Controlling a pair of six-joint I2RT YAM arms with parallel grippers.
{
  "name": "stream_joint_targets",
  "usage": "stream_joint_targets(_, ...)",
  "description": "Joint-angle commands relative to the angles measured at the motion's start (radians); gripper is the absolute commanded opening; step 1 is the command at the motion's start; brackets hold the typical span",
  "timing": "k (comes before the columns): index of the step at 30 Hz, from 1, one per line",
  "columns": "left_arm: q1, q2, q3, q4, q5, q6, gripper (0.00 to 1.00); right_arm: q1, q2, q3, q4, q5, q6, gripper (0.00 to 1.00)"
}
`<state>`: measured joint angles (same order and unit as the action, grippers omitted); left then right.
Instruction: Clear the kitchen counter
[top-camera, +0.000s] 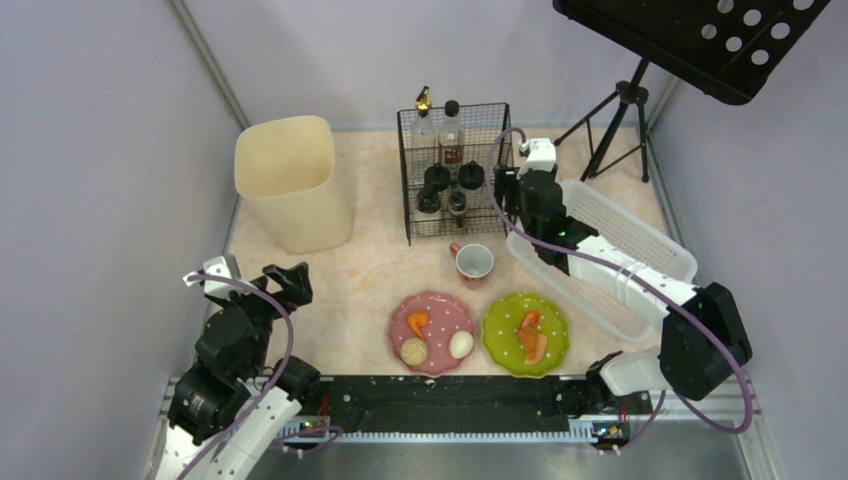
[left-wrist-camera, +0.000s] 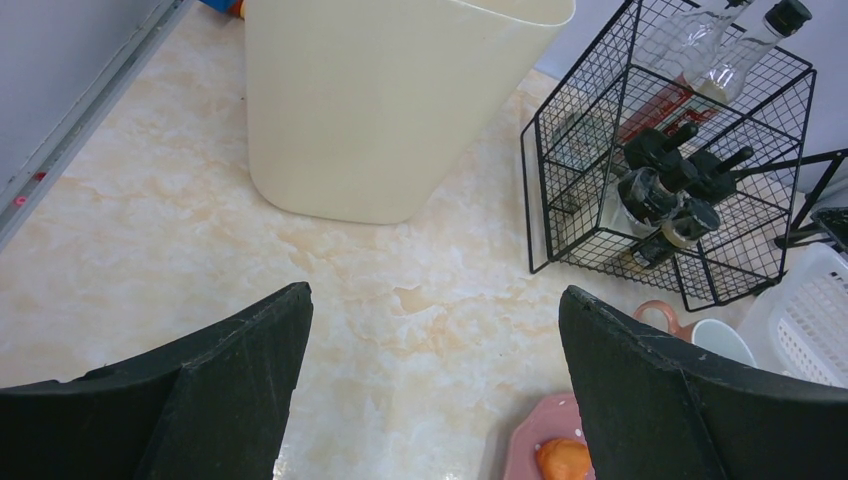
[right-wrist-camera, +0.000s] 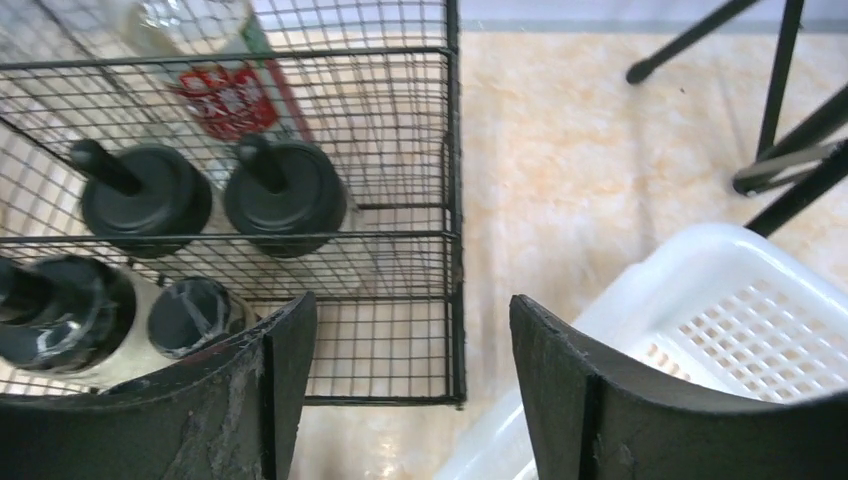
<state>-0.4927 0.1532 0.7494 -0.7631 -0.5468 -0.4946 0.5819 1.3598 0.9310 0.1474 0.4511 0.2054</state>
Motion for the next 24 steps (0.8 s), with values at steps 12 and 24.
stream_joint_targets(12,0.003,0.014,-0.004,0.045,0.008,0.017,0.97,-0.137,0.146,0.04,-0.021,-0.149,0.036,0.48)
stream_joint_targets(24,0.003,0.017,-0.004,0.047,0.008,0.018,0.97,-0.14,0.278,0.096,0.04,-0.175,0.025,0.24)
